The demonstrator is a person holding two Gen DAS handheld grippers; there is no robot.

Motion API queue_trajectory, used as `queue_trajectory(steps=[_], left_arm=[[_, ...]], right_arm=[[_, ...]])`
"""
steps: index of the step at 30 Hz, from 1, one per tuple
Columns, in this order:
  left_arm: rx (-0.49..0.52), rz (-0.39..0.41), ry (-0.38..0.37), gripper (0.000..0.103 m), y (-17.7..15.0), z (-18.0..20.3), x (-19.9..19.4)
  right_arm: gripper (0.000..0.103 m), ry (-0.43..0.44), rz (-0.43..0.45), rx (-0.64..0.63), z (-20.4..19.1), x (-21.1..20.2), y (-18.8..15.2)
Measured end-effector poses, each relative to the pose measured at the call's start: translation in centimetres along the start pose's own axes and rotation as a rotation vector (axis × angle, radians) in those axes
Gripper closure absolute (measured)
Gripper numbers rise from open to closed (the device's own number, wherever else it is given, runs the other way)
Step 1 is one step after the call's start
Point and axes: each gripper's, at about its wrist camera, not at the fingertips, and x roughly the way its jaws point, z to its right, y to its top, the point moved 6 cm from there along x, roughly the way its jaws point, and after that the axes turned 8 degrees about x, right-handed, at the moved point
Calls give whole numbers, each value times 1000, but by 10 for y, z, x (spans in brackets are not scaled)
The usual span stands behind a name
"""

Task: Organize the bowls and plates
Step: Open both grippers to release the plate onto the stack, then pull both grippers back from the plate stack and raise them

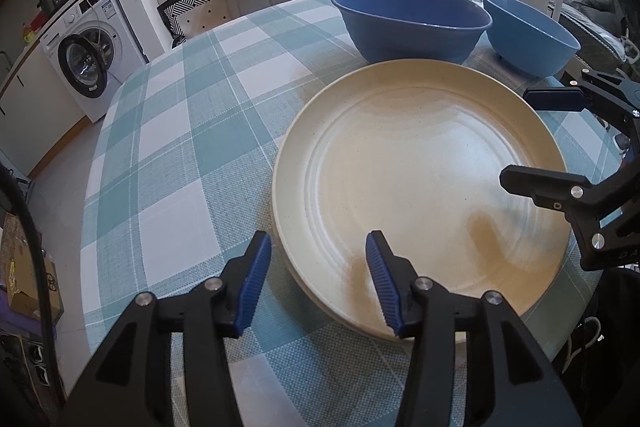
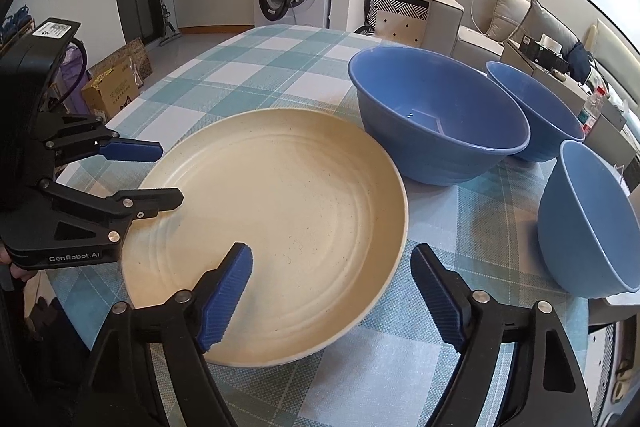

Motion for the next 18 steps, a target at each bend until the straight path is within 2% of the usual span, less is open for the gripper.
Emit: queue_trajectory(steps=[3, 5, 7, 16, 18], left_arm=[[-15, 17, -9, 52, 2, -2, -3], [-28, 35, -22, 52, 4, -4, -7], [-35, 51, -24, 52, 5, -5, -10], [-114, 111, -31, 51, 12, -22, -25], [-132, 119, -28, 42, 13, -25, -27]], right_arm=[[15, -4, 7, 13, 2, -2, 1], [5, 4, 13, 19, 3, -4, 2], [3, 23, 26, 24, 2, -7, 4], [1, 55, 52, 29, 3, -17, 8], [1, 54, 61, 28, 4, -19, 9]])
